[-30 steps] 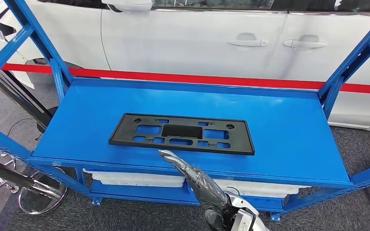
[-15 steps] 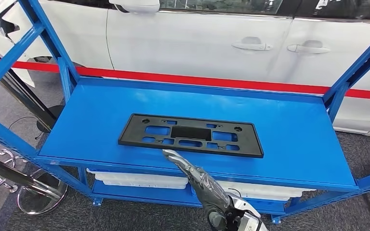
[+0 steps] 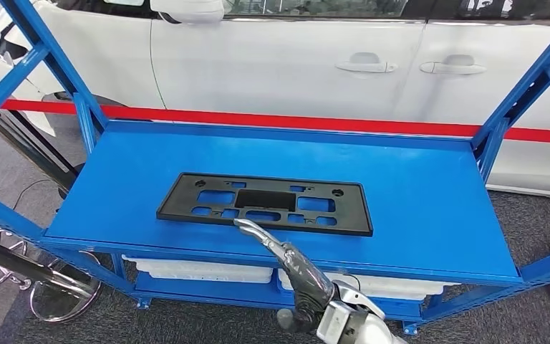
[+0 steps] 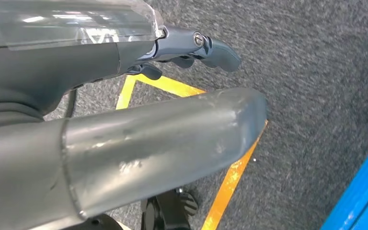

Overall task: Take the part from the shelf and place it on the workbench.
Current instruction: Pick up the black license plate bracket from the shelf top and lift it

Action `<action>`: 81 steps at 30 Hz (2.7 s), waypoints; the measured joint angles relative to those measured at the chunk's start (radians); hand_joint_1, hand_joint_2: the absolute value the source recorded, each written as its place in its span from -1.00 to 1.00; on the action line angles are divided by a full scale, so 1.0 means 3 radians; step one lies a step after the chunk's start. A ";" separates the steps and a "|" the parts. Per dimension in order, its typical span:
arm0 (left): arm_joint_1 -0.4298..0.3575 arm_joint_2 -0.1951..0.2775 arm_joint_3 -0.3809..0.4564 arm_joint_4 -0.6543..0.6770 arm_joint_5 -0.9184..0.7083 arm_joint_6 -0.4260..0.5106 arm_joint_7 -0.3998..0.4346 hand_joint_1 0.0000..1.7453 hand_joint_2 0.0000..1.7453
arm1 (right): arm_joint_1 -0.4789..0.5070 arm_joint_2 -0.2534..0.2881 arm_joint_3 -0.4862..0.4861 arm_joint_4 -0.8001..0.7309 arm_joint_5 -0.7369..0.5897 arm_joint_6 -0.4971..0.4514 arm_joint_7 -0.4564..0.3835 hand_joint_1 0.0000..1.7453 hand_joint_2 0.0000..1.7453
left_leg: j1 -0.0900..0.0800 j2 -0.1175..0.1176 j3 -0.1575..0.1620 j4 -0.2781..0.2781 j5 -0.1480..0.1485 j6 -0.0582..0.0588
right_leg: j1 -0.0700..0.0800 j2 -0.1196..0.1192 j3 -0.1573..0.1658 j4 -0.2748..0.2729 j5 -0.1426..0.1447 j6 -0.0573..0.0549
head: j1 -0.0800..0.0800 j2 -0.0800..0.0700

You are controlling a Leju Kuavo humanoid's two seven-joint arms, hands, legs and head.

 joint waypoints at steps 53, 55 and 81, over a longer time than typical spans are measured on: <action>-0.0022 0.0104 -0.0009 0.0000 -0.0574 0.0162 0.0711 -1.00 -1.00 | -0.1268 0.0782 0.0592 0.2292 0.3899 -0.1849 0.1576 -1.00 1.00 | 0.0007 0.0000 0.0252 -0.0795 0.0414 0.0021 | -0.0005 0.0003 0.0006 0.0026 -0.0044 0.0064 | 0.0000 0.0000; -0.0025 0.0105 -0.0009 0.0000 -0.0598 0.0158 0.0700 -1.00 -1.00 | -0.1297 0.0796 0.0572 0.2405 0.4027 -0.1865 0.1649 -1.00 1.00 | 0.0014 0.0002 0.0195 -0.0656 0.0312 -0.0006 | -0.0021 -0.0002 0.0022 -0.0008 -0.0023 0.0020 | 0.0000 0.0000; -0.0055 0.0112 -0.0008 0.0000 -0.0729 0.0136 0.0642 -1.00 -1.00 | -0.1499 0.0894 0.0419 0.3346 0.4841 -0.1997 0.2155 -1.00 1.00 | 0.0001 -0.0011 0.0253 -0.0803 0.0449 0.0079 | 0.0013 0.0006 0.0022 0.0031 -0.0043 0.0079 | 0.0000 0.0000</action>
